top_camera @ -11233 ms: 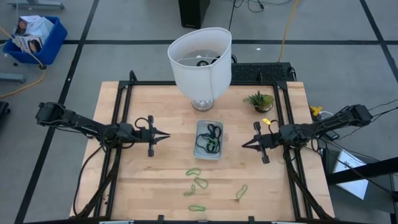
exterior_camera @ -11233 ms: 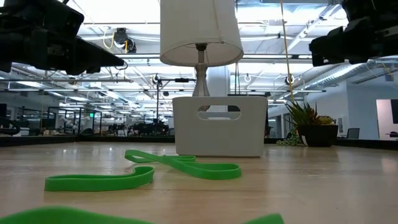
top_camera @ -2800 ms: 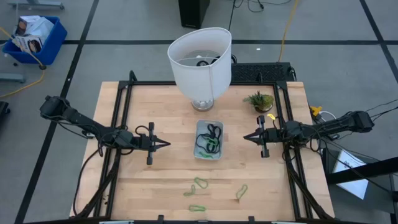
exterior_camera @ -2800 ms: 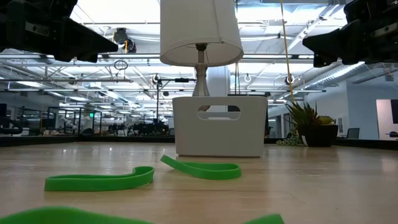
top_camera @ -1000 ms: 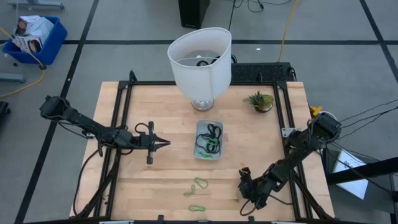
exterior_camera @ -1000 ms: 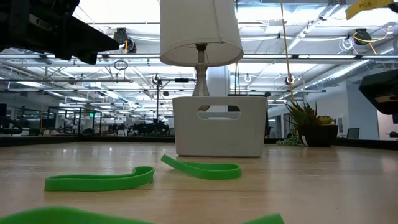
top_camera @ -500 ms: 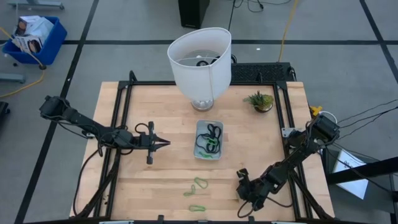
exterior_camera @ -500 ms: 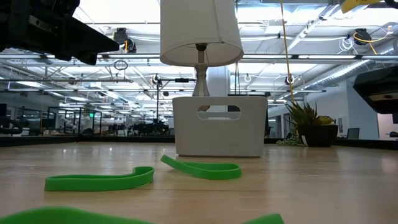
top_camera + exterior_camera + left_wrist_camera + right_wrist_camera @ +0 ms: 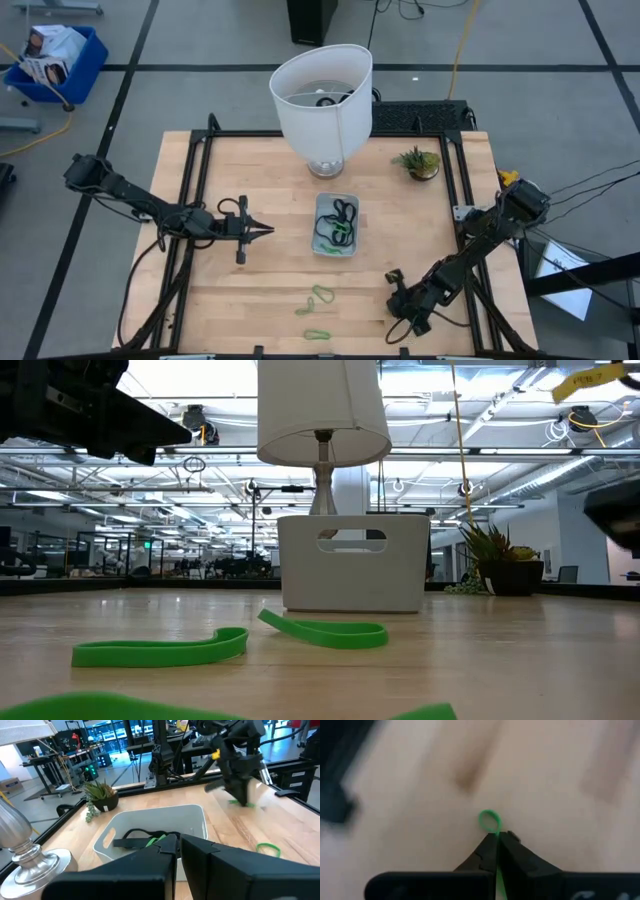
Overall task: Pick and place rubber bands into bin
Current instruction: Put the green rubber band into the gray bin
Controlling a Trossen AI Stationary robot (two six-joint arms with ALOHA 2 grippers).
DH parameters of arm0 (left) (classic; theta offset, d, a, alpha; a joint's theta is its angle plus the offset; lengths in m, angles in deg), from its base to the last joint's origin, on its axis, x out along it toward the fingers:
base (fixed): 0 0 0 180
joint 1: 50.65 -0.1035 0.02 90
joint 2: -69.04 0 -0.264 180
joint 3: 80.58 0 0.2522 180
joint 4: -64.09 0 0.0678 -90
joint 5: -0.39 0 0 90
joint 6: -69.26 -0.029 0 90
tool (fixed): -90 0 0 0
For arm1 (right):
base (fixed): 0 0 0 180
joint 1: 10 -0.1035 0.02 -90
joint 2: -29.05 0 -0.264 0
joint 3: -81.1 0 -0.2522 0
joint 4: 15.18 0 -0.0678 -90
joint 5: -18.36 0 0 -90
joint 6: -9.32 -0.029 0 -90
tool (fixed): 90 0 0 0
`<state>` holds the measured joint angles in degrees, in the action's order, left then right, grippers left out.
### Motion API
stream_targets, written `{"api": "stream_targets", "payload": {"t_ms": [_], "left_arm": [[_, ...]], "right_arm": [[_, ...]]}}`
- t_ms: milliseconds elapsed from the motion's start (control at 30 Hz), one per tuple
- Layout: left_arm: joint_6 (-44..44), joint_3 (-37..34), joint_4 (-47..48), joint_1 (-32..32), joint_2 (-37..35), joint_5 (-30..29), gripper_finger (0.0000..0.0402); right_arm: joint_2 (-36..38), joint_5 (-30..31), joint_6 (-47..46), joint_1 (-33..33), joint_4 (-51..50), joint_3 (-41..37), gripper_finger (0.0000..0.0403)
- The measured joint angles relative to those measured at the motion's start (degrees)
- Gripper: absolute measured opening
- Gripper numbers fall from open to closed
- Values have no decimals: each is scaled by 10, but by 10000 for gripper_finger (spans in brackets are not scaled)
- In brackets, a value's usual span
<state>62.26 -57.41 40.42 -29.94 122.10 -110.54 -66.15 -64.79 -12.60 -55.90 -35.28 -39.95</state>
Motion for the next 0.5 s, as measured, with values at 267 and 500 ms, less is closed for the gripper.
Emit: {"api": "stream_targets", "payload": {"t_ms": [267, 500], "left_arm": [[-3, 0, 1, 0, 0, 0, 31], [-3, 0, 5, 0, 0, 0, 31]], "right_arm": [[183, 117, 49, 21, -132, 1, 2], [335, 169, 144, 75, -126, -7, 1]]}}
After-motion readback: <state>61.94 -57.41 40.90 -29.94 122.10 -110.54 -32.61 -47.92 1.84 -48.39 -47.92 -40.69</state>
